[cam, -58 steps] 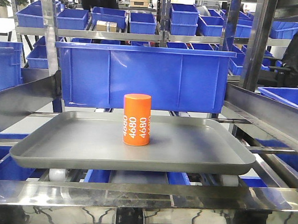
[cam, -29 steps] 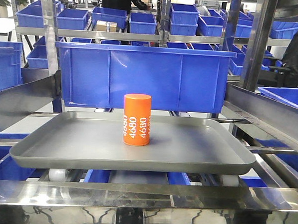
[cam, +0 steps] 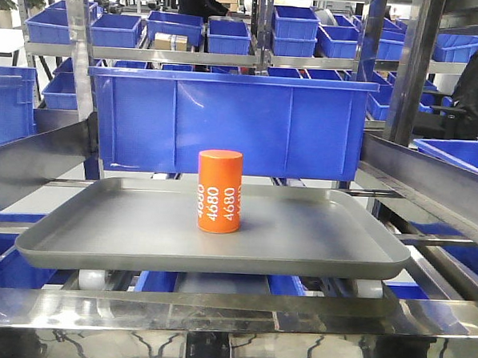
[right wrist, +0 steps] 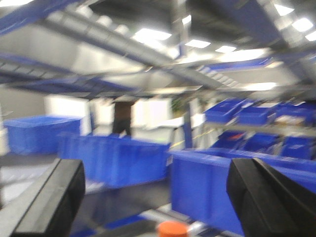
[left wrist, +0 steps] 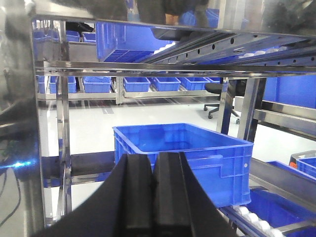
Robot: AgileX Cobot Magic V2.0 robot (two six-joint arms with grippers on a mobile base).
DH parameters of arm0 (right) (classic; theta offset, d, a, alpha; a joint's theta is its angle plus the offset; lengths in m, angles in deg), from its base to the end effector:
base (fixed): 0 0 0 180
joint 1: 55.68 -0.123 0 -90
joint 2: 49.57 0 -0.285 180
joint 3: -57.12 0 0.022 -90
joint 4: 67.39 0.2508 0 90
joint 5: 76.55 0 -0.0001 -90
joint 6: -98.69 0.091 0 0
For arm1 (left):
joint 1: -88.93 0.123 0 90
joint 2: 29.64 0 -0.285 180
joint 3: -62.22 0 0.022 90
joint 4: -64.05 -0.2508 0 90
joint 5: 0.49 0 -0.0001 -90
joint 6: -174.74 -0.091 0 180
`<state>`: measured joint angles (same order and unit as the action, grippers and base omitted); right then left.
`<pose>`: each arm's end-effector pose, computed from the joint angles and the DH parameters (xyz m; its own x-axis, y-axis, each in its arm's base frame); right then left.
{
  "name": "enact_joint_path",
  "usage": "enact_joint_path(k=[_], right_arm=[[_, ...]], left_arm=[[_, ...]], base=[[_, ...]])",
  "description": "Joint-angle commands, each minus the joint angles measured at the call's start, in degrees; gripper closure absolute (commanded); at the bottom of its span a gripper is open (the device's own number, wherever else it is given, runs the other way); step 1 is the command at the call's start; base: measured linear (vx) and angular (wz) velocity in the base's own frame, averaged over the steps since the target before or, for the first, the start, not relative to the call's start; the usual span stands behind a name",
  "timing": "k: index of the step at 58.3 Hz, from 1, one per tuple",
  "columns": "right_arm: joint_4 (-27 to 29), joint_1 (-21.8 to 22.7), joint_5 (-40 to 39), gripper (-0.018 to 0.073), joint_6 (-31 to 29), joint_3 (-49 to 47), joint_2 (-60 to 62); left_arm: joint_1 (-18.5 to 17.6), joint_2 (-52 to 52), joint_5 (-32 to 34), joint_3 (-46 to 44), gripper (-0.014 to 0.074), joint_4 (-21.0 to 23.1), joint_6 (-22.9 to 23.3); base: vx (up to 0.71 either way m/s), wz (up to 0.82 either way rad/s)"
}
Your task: Grab orange capacitor from left shelf to right conveyor
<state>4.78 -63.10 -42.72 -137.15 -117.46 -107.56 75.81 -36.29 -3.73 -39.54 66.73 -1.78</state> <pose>0.1305 0.0657 0.5165 0.1112 0.2068 -0.9721 -0.6591 0.7474 0.0836 0.0542 -0.0129 0.2031 0.0070 -0.1117 -0.9937 0.2317 0.9669 -0.1071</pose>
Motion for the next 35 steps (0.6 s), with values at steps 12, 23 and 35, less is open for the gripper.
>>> enact_joint_path(k=[12,23,35], right_arm=[[-7.3,-8.3,-2.2,-0.0019,-2.3,-4.6,-11.4],[-15.1,-11.4,-4.9,-0.0019,0.5,-6.3,-18.5],[-16.6,-15.6,-5.7,-0.0019,1.3,-7.5,-23.9]], left_arm=[[-0.4,0.3,4.7,-1.7,0.0603,0.2,0.3],[-0.4,0.3,4.7,-1.7,0.0603,0.2,0.3],[-0.4,0.3,4.7,-1.7,0.0603,0.2,0.3]], base=[[0.00,0.00],[0.00,0.00],[0.00,0.00]])
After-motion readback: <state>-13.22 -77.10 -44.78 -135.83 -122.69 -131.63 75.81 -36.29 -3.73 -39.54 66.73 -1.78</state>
